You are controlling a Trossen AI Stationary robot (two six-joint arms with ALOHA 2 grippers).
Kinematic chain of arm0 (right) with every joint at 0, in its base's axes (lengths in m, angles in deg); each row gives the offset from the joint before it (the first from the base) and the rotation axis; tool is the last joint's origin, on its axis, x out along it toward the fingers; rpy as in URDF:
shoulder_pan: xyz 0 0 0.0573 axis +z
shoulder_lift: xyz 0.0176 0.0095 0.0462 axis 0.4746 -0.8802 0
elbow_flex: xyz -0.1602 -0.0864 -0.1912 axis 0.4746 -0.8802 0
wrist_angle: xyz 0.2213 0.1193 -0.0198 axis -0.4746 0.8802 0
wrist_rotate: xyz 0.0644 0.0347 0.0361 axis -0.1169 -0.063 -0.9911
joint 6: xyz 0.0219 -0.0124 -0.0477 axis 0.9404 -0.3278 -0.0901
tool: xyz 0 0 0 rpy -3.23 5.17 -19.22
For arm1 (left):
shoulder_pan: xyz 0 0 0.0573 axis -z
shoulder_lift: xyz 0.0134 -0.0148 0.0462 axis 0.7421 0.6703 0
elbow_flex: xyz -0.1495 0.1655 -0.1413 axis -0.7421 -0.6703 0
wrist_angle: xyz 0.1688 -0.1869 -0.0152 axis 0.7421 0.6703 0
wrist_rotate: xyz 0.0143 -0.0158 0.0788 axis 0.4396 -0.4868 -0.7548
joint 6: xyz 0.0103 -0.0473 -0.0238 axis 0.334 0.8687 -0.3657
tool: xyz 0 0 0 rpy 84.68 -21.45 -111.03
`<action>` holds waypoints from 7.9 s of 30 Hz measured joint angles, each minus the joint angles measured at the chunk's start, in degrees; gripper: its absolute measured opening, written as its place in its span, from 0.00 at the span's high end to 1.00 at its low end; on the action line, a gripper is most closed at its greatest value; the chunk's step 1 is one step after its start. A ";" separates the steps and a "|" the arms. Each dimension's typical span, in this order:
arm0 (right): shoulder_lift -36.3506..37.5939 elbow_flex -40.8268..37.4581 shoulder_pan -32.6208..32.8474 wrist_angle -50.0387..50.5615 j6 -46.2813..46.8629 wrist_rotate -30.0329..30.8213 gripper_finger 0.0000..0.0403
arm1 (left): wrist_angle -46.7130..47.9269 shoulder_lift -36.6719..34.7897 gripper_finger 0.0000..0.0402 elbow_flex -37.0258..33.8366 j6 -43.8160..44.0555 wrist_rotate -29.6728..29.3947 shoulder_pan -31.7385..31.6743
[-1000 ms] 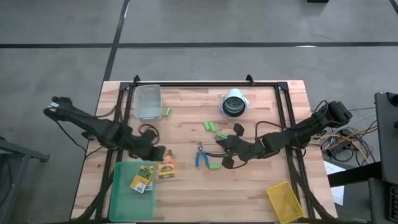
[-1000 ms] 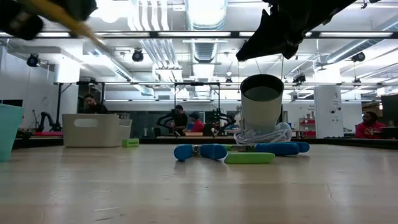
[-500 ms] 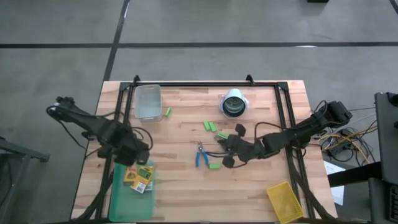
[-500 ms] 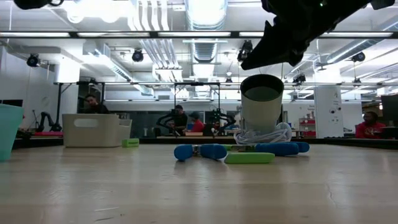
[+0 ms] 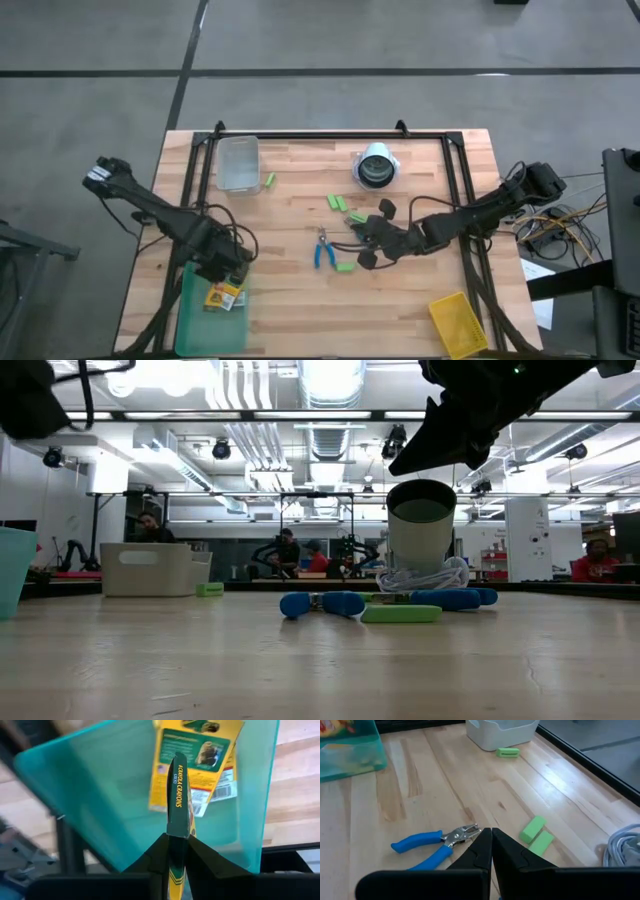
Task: Pick & Place School Supplies
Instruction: Put the yellow crayon box into the green bin, then put the blue puncher hole into the gray bin
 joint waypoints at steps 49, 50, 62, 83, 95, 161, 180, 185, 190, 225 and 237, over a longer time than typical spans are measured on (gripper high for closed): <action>-2.51 -0.33 -0.90 0.55 0.28 -2.23 0.98 | -12.25 -0.52 0.65 -7.55 -1.77 -0.94 -0.02; -2.51 -0.33 -0.90 0.55 0.19 -3.11 0.98 | -13.38 -0.52 0.65 -7.55 -3.06 -1.39 -0.04; -2.51 -0.33 -0.90 0.52 -0.31 -5.19 0.98 | -33.79 -2.16 0.65 -5.04 -8.28 -24.23 -0.49; 0.86 -0.29 -2.23 -1.66 -8.04 -8.11 0.98 | -32.29 -4.72 0.67 3.98 -23.62 -63.70 -10.57; 14.43 -0.28 -4.05 -2.43 -17.82 -8.17 0.98 | -26.65 -4.57 0.73 6.66 -45.22 -37.80 -33.76; 51.97 -17.57 -4.76 0.48 -25.99 -13.68 0.98 | -22.96 6.88 0.73 22.20 -74.99 -22.95 -43.21; 48.06 -17.57 -4.79 0.48 -26.07 -13.48 0.98 | -24.03 6.62 0.73 22.18 -84.99 -22.49 -43.28; 47.85 -17.45 -4.79 0.33 -26.21 -12.17 0.98 | -24.03 6.58 0.73 22.18 -85.11 -22.49 -43.28; 47.91 -17.44 -4.79 0.31 -24.40 -12.15 0.98 | -24.03 6.56 0.73 22.18 -85.09 -22.49 -43.28; 47.78 -17.44 -4.79 0.50 -24.26 -12.15 0.98 | -22.67 6.79 0.73 17.59 -39.11 -44.93 -26.87; 47.80 -17.44 -4.79 0.57 -24.21 -12.15 0.98 | -24.49 7.40 0.73 17.59 -33.56 -45.79 -17.38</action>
